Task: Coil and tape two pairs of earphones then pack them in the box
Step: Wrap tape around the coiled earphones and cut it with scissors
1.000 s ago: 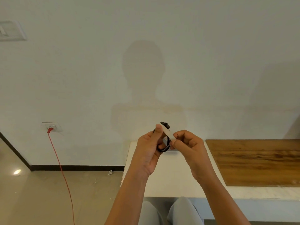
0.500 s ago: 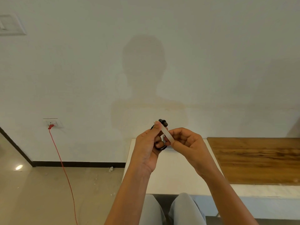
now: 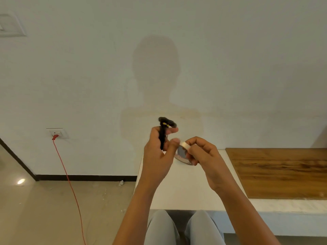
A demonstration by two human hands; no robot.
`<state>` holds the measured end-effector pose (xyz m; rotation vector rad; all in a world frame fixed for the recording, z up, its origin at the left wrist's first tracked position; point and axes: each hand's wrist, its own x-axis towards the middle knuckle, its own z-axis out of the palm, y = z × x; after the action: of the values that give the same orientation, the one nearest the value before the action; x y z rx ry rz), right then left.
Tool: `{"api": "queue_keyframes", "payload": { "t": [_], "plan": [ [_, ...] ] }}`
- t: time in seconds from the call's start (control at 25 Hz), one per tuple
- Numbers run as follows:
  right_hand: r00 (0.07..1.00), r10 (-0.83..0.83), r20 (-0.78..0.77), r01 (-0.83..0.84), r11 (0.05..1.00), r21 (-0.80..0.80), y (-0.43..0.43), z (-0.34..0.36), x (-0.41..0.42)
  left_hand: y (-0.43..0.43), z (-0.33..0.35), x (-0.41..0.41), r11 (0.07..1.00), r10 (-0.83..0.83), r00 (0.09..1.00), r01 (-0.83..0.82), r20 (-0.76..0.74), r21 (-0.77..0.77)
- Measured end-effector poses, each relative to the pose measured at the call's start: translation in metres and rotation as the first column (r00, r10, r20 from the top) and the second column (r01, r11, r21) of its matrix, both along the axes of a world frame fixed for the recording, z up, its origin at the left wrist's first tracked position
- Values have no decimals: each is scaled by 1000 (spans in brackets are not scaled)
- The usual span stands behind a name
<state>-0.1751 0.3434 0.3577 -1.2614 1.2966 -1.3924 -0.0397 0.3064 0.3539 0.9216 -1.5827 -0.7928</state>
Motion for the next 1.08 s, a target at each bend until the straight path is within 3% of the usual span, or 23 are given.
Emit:
{"api": "queue_keyframes", "payload": {
  "t": [0.08,0.2,0.36,0.68,0.88,1.08],
  "plan": [
    [1000,-4,27,3,999,36,1,3,2,-2,-1,5,989,-135,977,142,165,-33],
    [993,43,111,-56,991,122,3,8,2,-5,-5,10,980,-176,958,191,224,-47],
    [956,134,261,-178,972,154,4,10,0,-9,-10,9,987,-158,981,162,109,-21],
    [944,213,252,-241,966,88,7,9,-1,-12,-16,11,971,-169,978,187,-125,153],
    [940,250,231,-272,960,69,8,8,0,-11,-19,13,955,-178,965,217,-195,205],
    [972,179,152,-200,971,130,8,7,0,-9,-24,11,949,-161,964,211,-212,235]
  ]
}}
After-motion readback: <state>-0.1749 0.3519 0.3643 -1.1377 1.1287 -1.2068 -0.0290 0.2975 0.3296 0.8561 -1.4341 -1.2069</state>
